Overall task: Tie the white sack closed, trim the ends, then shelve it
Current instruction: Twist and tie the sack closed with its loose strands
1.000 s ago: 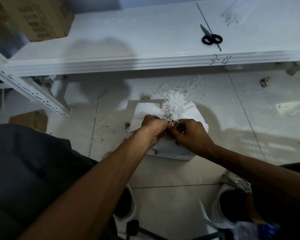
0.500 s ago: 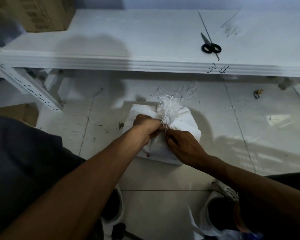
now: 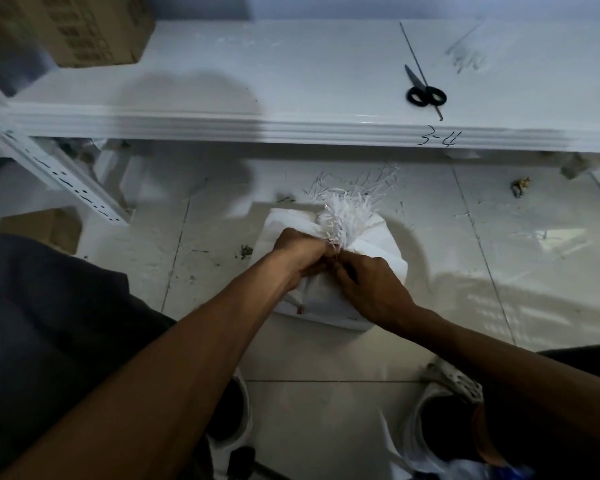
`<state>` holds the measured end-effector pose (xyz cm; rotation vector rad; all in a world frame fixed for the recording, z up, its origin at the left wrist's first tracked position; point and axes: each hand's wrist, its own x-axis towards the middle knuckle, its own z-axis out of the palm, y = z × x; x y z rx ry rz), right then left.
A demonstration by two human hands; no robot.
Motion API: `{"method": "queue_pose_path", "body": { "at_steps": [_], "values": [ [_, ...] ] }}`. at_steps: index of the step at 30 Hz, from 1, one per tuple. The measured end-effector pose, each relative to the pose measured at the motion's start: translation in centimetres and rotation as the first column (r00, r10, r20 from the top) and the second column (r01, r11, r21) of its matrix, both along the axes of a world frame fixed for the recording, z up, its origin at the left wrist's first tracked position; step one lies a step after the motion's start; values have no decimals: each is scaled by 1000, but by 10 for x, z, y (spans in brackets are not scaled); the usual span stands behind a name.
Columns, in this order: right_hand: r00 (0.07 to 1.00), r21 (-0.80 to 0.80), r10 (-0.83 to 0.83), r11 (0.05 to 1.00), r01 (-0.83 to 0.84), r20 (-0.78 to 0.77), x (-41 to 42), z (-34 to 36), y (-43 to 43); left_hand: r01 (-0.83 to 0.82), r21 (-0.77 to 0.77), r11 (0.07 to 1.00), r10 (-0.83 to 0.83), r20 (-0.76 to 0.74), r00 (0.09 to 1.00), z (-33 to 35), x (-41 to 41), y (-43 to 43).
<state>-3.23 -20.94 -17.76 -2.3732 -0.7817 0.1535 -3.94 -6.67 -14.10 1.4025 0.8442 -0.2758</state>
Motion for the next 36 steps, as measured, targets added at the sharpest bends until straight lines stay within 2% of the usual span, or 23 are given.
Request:
{"method": "queue_pose_path", "body": {
  "at_steps": [7, 13, 20, 23, 25, 28, 30, 33, 34, 36],
  "values": [
    [1000, 35, 26, 999, -26, 11, 5, 3, -3, -41, 32, 999, 41, -5, 999, -2, 5, -5],
    [996, 31, 76, 997, -75, -55, -1, 3, -7, -99, 35, 994, 100, -3, 995, -1, 11, -5],
    [993, 8, 88, 996, -87, -75, -3, 6, -9, -71, 124, 990, 70, 12, 997, -3, 12, -3],
    [994, 34, 49, 998, -46, -93, 0, 6, -9, 16, 219, 976, -23, 30, 999, -2, 14, 2],
    [995, 28, 32, 999, -29, -94, 1, 6, -7, 164, 385, 908, -192, 36, 981, -1, 15, 4],
    [996, -22, -50, 999, 48, -78, 6, 10, -9, 293, 627, 722, -440, 88, 894, 7, 14, 9],
    [989, 2, -123, 992, 123, -83, 13, 15, -14, 372, 687, 625, -583, 94, 807, 14, 13, 12],
    [961, 120, -255, 956, 267, -110, 29, 23, -21, 450, 660, 602, -648, 74, 758, 14, 13, 12],
    [946, 143, -301, 938, 317, -119, 36, 25, -21, 440, 703, 558, -661, 56, 748, 12, 14, 11],
    [927, 164, -359, 913, 373, -109, 50, 32, -19, 414, 823, 388, -716, -13, 698, 8, 18, 10]
  ]
}}
